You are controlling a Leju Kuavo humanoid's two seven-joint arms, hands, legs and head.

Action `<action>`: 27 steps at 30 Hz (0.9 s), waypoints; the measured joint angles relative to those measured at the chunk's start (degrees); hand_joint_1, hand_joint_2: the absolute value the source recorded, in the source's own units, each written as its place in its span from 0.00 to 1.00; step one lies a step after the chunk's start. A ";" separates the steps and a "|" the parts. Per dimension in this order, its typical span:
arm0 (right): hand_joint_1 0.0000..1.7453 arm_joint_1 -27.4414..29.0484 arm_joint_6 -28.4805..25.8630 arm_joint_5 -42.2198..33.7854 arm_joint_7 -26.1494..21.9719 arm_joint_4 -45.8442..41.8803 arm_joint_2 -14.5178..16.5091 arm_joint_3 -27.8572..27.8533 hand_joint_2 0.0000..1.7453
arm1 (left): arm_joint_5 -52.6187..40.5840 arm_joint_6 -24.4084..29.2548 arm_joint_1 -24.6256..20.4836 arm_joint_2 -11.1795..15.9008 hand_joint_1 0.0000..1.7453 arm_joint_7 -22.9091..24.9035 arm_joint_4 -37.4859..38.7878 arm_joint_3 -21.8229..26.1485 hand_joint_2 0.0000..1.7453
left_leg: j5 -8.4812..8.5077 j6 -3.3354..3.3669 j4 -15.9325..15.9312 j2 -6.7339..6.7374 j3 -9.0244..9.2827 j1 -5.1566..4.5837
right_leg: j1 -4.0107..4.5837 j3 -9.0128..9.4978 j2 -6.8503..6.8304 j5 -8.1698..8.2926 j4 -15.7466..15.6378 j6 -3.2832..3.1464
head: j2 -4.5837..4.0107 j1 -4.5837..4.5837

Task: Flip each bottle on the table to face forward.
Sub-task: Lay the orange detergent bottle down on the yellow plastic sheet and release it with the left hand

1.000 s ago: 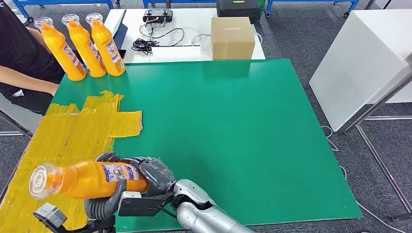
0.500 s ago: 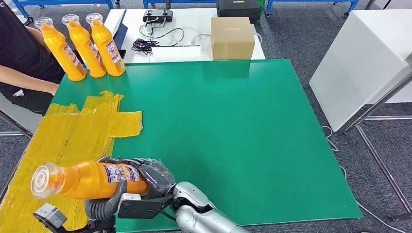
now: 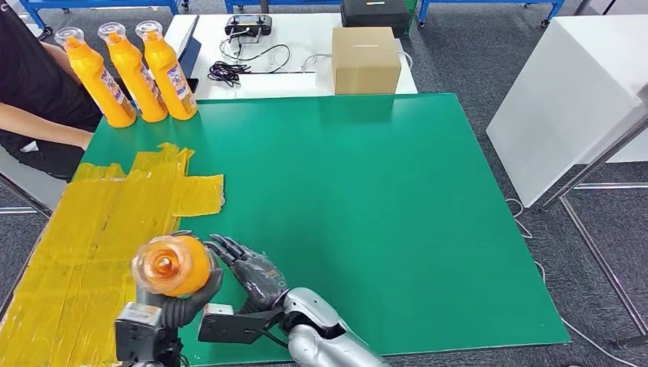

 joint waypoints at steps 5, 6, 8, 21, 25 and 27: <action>0.00 4.45 1.93 1.25 0.02 -7.75 -1.70 -5.25 0.00 | -5.38 6.14 -1.45 1.85 1.00 -0.32 0.22 2.11 1.00 | 0.00 0.00 0.00 0.00 -0.02 0.01 | 0.01 -0.02 0.00 0.00 0.00 0.00 | 0.00 -0.01; 0.00 5.14 2.09 1.26 0.03 -9.08 -1.97 -5.96 0.00 | -5.69 6.48 -1.48 2.06 1.00 -0.43 0.26 2.46 1.00 | 0.00 0.00 0.00 0.00 -0.02 0.01 | 0.01 -0.03 0.00 0.00 0.00 0.00 | 0.00 -0.01; 0.00 6.45 2.17 1.26 0.05 -11.68 -2.63 -7.23 0.00 | -6.46 7.38 -1.49 2.39 1.00 -0.72 0.33 3.17 1.00 | -0.01 0.00 0.00 0.00 -0.03 0.01 | 0.01 -0.04 0.00 -0.01 0.00 0.00 | 0.00 -0.01; 0.00 10.44 2.52 0.87 -0.86 -21.27 -6.47 -10.96 0.00 | -31.41 21.95 -3.27 5.43 1.00 9.07 7.65 5.11 1.00 | 0.00 0.00 0.00 0.00 -0.02 -0.01 | 0.00 -0.02 0.00 0.00 0.00 0.00 | 0.00 -0.01; 0.00 10.53 3.07 0.28 -1.14 -21.84 -6.99 -11.00 0.00 | -42.74 23.18 -5.83 7.29 1.00 17.31 14.68 5.45 1.00 | 0.00 0.00 0.00 -0.01 -0.02 0.00 | 0.00 -0.03 0.00 0.00 0.00 0.00 | 0.00 -0.02; 0.00 10.65 3.20 -0.06 -1.29 -22.24 -7.31 -11.16 0.00 | -45.39 21.53 -7.51 8.10 1.00 20.18 19.15 5.49 1.00 | 0.00 0.00 0.00 -0.01 -0.02 0.01 | 0.01 -0.03 0.00 0.00 0.00 0.00 | 0.00 -0.01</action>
